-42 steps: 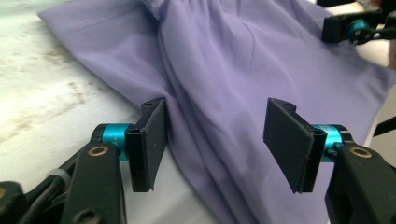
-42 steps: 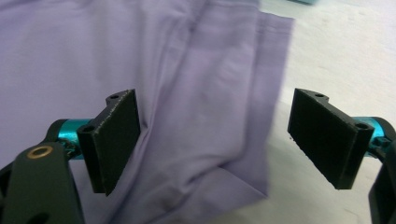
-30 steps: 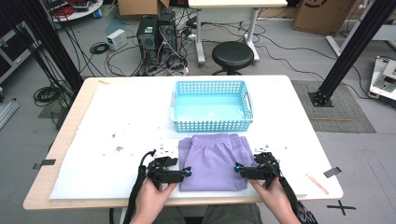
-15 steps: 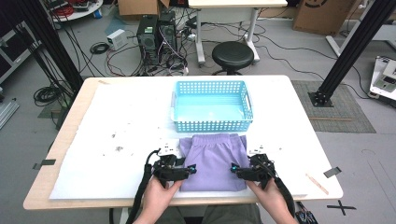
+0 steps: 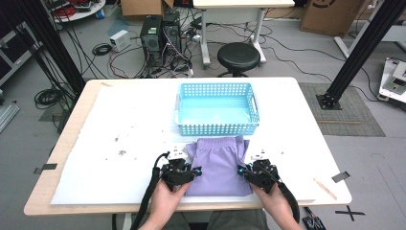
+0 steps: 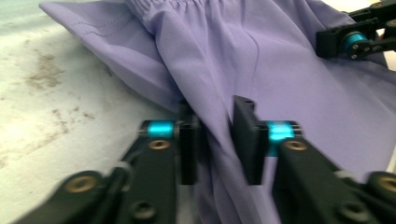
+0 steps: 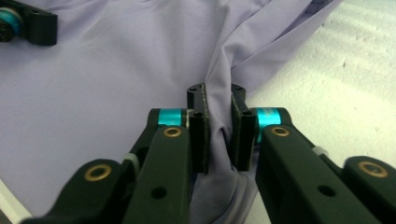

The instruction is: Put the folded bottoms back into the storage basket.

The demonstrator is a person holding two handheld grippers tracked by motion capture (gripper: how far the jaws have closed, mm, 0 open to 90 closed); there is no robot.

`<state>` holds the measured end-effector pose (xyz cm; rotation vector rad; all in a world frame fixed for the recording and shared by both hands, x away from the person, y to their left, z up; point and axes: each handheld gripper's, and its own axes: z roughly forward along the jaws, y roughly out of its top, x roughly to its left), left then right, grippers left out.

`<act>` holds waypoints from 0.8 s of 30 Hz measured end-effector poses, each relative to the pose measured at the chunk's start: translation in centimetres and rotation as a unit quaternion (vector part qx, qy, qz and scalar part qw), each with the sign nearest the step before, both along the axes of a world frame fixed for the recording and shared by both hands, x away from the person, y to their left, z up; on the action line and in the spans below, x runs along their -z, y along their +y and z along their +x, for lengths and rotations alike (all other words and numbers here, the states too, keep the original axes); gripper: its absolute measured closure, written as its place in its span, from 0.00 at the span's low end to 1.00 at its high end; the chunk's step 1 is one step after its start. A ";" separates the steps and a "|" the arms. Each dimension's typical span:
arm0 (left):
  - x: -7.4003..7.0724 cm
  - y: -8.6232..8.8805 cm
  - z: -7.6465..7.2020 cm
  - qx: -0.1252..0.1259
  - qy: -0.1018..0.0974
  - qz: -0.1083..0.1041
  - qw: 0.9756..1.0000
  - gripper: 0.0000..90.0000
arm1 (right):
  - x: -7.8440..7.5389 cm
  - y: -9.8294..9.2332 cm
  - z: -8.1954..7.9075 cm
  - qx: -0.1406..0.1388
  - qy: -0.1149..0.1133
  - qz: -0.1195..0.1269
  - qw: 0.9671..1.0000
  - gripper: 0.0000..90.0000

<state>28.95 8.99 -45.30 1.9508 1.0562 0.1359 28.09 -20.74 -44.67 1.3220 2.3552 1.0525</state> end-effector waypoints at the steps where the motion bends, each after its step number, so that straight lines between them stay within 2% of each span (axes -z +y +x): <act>1: 0.0 -0.1 0.0 0.002 0.000 -0.001 1.000 0.86 | 0.0 0.0 0.0 -0.003 -0.001 0.002 1.000 0.93; 5: 0.0 -0.1 0.1 0.014 -0.002 0.000 1.000 0.92 | -0.1 -0.2 0.0 -0.009 -0.002 0.003 1.000 0.96; 9: -0.3 0.2 0.4 0.023 -0.003 -0.011 1.000 0.93 | -0.4 -0.3 -0.1 -0.018 -0.005 0.006 1.000 0.96; 12: -1.4 0.3 0.4 0.037 -0.025 -0.013 0.999 0.93 | -0.9 -0.5 -0.3 -0.026 -0.013 0.011 1.000 0.97; 14: -2.4 0.3 0.2 0.042 -0.047 -0.012 0.998 0.93 | -1.4 -0.6 -0.4 -0.029 -0.021 0.016 0.999 0.97; 16: -3.4 0.4 0.1 0.046 -0.062 -0.023 0.997 0.93 | -1.9 -0.7 -0.4 -0.031 -0.032 0.021 0.999 0.97; 19: -4.6 0.8 0.1 0.052 -0.073 -0.025 0.996 0.93 | -3.2 -0.8 -0.5 -0.033 -0.050 0.034 0.998 0.97; 22: -6.1 1.0 0.1 0.053 -0.091 -0.038 0.994 0.93 | -4.7 -0.8 -0.4 -0.034 -0.069 0.044 0.996 0.97; 24: -7.2 1.3 0.4 0.056 -0.104 -0.036 0.992 0.93 | -5.8 -0.9 0.0 -0.037 -0.084 0.050 0.995 0.97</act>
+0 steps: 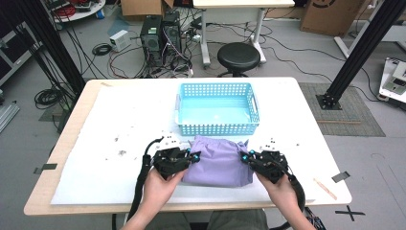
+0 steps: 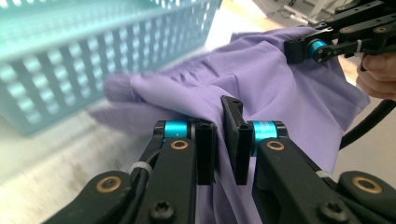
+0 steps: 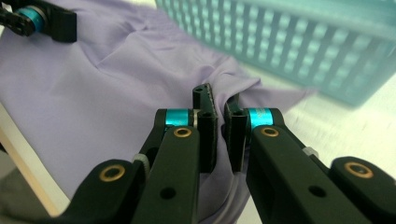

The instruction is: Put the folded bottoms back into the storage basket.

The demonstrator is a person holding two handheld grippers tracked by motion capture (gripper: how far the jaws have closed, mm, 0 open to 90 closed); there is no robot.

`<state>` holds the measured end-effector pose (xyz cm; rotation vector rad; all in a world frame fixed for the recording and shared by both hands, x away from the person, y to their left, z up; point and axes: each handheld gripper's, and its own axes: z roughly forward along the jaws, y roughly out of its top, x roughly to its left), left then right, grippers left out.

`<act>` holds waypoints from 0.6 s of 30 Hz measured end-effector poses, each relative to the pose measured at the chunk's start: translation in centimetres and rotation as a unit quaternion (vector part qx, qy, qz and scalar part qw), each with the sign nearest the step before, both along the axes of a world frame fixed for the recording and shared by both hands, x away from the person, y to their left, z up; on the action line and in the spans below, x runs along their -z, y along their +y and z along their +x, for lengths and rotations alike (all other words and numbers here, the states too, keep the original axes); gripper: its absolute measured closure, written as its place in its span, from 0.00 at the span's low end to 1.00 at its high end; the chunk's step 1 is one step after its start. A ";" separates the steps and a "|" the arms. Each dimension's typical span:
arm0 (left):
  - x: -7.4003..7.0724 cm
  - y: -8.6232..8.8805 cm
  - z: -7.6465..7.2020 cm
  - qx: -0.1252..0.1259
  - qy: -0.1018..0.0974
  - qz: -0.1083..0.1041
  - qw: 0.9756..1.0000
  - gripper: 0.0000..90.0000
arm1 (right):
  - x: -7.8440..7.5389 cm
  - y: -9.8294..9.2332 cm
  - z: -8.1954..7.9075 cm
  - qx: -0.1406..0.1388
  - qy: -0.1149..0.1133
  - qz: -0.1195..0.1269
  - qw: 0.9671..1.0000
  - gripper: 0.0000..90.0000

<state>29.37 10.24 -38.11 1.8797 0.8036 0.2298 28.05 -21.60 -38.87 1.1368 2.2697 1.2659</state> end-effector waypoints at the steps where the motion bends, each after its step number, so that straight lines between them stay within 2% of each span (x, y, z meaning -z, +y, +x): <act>1: -0.4 0.0 0.1 0.000 -0.004 0.002 1.000 0.93 | -0.5 0.0 0.2 0.002 -0.004 0.004 1.000 0.97; 6: -3.3 0.3 1.7 -0.005 -0.036 -0.005 0.999 0.93 | -3.4 0.2 1.8 0.006 -0.037 0.015 0.999 0.97; 8: -4.5 0.5 2.8 -0.011 -0.044 -0.010 0.999 0.93 | -4.4 0.2 2.8 0.009 -0.041 0.021 0.999 0.97; 11: -6.0 0.7 4.8 -0.021 -0.053 -0.022 0.998 0.93 | -6.0 0.5 4.9 0.016 -0.060 0.017 0.998 0.97; 14: -7.3 0.6 6.9 -0.034 -0.069 -0.010 0.997 0.93 | -7.5 1.0 7.1 0.024 -0.076 0.013 0.997 0.97; 18: -8.3 0.4 10.1 -0.051 -0.087 -0.009 0.995 0.93 | -9.0 1.6 10.7 0.040 -0.093 -0.005 0.995 0.97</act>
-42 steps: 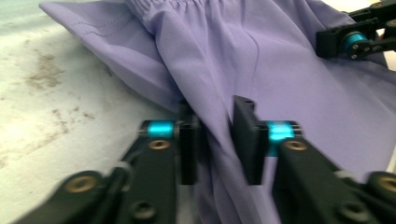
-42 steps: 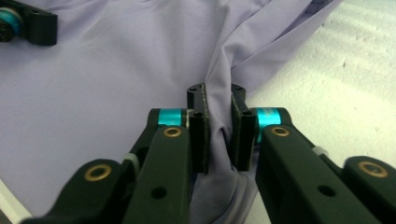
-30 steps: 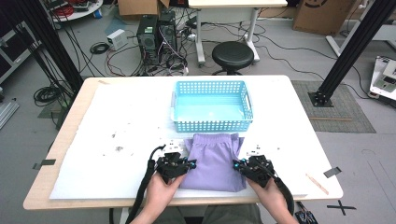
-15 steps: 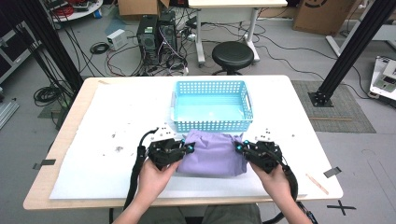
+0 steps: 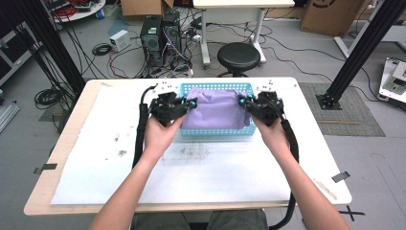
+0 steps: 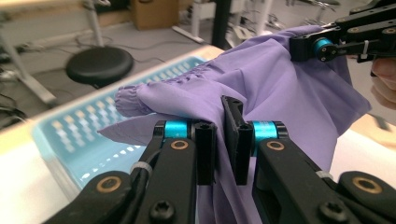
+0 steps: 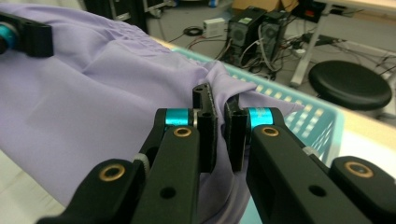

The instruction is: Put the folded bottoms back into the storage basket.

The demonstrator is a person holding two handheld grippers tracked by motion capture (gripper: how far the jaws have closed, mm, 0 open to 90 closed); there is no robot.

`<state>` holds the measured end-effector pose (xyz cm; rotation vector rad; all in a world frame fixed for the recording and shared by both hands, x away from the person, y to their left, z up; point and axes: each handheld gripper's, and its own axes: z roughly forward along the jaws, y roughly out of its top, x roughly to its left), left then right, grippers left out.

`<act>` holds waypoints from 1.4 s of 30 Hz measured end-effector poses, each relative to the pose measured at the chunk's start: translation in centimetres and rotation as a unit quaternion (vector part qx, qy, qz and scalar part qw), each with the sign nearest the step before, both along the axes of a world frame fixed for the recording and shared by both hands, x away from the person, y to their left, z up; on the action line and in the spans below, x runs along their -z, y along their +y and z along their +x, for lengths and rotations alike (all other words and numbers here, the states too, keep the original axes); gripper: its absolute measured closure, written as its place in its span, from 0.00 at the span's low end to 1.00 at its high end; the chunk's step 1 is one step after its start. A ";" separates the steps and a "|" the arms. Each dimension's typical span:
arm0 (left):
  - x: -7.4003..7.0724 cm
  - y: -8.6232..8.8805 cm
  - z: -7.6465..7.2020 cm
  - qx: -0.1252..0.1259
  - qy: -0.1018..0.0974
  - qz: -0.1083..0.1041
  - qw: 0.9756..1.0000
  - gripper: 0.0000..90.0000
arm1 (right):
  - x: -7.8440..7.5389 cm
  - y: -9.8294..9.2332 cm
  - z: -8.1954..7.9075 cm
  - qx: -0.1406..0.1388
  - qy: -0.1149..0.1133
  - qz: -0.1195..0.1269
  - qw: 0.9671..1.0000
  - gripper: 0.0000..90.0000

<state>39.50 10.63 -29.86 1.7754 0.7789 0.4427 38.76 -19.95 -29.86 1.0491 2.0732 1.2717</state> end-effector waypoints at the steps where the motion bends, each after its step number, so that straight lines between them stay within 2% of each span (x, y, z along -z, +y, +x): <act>1: 0.0 -0.1 1.0 -0.005 -0.003 -0.003 1.000 0.93 | -0.2 0.1 0.9 0.004 -0.003 -0.002 1.000 0.97; 5: 0.8 -0.6 3.7 -0.015 -0.010 0.004 1.000 0.93 | -0.2 0.5 4.4 0.021 -0.011 -0.020 1.000 0.97; 7: 2.1 -1.0 5.2 -0.025 -0.009 0.018 1.000 0.93 | 0.6 0.7 6.1 0.027 -0.014 -0.032 0.999 0.97; 8: 3.0 -1.1 5.9 -0.030 0.001 0.023 0.999 0.91 | 1.2 0.8 7.0 0.032 -0.006 -0.040 0.999 0.94; 9: 4.3 -1.2 6.8 -0.048 0.016 0.043 0.998 0.84 | 2.1 0.8 7.9 0.042 0.006 -0.050 0.998 0.86; 10: 5.1 -1.3 7.2 -0.060 0.025 0.058 0.996 0.68 | 3.2 0.8 9.0 0.064 0.025 -0.064 0.996 0.73; 11: 5.9 -1.1 7.5 -0.071 0.035 0.071 0.994 0.62 | 3.8 0.7 9.4 0.074 0.036 -0.070 0.994 0.70; 12: 6.6 -0.8 7.7 -0.080 0.041 0.072 0.993 0.57 | 4.4 0.5 9.8 0.081 0.045 -0.076 0.993 0.67; 14: 7.3 0.1 7.5 -0.090 0.045 0.066 0.993 0.49 | 5.1 -0.2 9.9 0.089 0.052 -0.070 0.992 0.60; 16: 7.5 1.1 7.0 -0.090 0.044 0.062 0.993 0.45 | 5.2 -0.8 9.3 0.089 0.049 -0.063 0.993 0.58; 19: 7.3 2.3 5.6 -0.085 0.030 0.059 0.994 0.45 | 4.7 -1.9 7.9 0.086 0.032 -0.054 0.994 0.54; 21: 7.1 3.0 4.3 -0.077 0.018 0.059 0.995 0.45 | 4.5 -2.6 6.6 0.081 0.017 -0.048 0.995 0.51; 23: 6.9 3.9 3.0 -0.066 0.007 0.057 0.996 0.44 | 4.4 -3.3 5.3 0.072 0.012 -0.046 0.996 0.49; 27: 7.0 5.7 -0.1 -0.039 -0.017 0.051 0.998 0.43 | 4.8 -4.7 2.3 0.056 -0.004 -0.024 0.998 0.47; 31: 7.7 7.0 -2.5 -0.013 -0.022 0.050 0.998 0.43 | 5.8 -6.0 -0.6 0.052 -0.006 -0.005 0.999 0.47; 35: 8.5 8.1 -4.7 -0.005 -0.032 0.049 0.998 0.36 | 7.3 -6.9 -3.1 0.041 0.000 0.006 0.999 0.45; 38: 9.1 8.6 -5.9 0.001 -0.039 0.049 0.998 0.35 | 8.5 -7.2 -4.7 0.037 -0.006 0.007 0.999 0.43; 42: 10.2 9.2 -7.1 -0.005 -0.051 0.049 0.997 0.35 | 10.1 -7.4 -6.4 0.037 -0.020 0.012 0.999 0.41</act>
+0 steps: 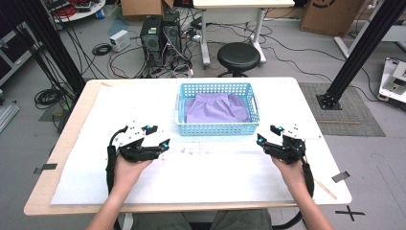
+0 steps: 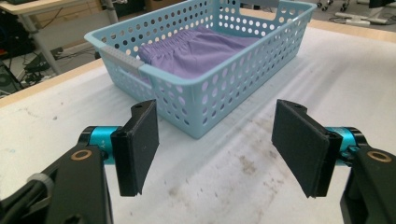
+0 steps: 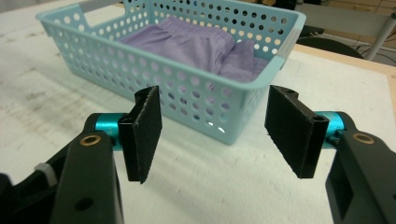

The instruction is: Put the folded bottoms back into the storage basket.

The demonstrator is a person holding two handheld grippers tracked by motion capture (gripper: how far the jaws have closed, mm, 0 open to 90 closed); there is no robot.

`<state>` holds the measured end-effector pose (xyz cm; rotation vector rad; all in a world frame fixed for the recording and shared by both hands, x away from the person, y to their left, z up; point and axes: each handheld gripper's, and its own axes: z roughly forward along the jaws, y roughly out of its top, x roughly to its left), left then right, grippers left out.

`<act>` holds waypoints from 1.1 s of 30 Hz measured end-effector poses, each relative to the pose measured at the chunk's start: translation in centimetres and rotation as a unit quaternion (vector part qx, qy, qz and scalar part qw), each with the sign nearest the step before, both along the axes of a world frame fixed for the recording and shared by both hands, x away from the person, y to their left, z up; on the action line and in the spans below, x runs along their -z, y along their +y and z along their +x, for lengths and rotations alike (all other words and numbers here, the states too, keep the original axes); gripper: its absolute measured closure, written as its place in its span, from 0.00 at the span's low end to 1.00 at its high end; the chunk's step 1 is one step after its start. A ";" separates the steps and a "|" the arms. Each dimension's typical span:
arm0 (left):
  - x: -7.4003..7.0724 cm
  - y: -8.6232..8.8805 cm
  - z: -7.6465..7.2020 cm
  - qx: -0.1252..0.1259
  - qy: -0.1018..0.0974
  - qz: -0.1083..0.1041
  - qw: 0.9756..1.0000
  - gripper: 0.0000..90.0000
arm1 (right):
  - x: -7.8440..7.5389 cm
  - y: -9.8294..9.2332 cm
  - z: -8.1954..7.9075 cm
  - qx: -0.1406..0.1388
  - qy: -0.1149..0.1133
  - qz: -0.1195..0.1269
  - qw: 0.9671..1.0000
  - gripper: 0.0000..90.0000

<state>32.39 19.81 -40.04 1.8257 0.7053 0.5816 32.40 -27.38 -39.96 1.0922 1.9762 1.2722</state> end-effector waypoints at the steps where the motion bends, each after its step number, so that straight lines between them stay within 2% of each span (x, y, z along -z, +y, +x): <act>1: 0.5 0.1 -0.3 -0.005 -0.003 0.003 1.000 0.35 | 0.3 0.0 -0.2 -0.001 0.000 0.000 1.000 0.41; 2: 0.6 0.2 -0.4 -0.007 -0.004 0.005 1.000 0.35 | 0.5 -0.2 -0.4 -0.002 -0.003 -0.006 1.000 0.39; 4: 1.2 0.4 -0.5 -0.008 0.002 0.000 1.000 0.35 | 0.6 -0.3 -0.6 0.000 -0.002 -0.001 1.000 0.39; 9: 2.0 0.4 -0.7 -0.006 0.005 0.010 1.000 0.35 | 1.3 -0.7 -0.8 0.003 0.000 -0.002 1.000 0.38; 20: 2.4 0.8 -0.4 -0.012 0.013 0.012 1.000 0.35 | 2.0 -0.6 -0.2 -0.002 0.004 -0.020 1.000 0.36; 33: 2.7 0.8 -0.4 -0.015 0.020 0.028 0.999 0.35 | 2.4 -0.6 0.1 0.005 0.009 -0.028 1.000 0.35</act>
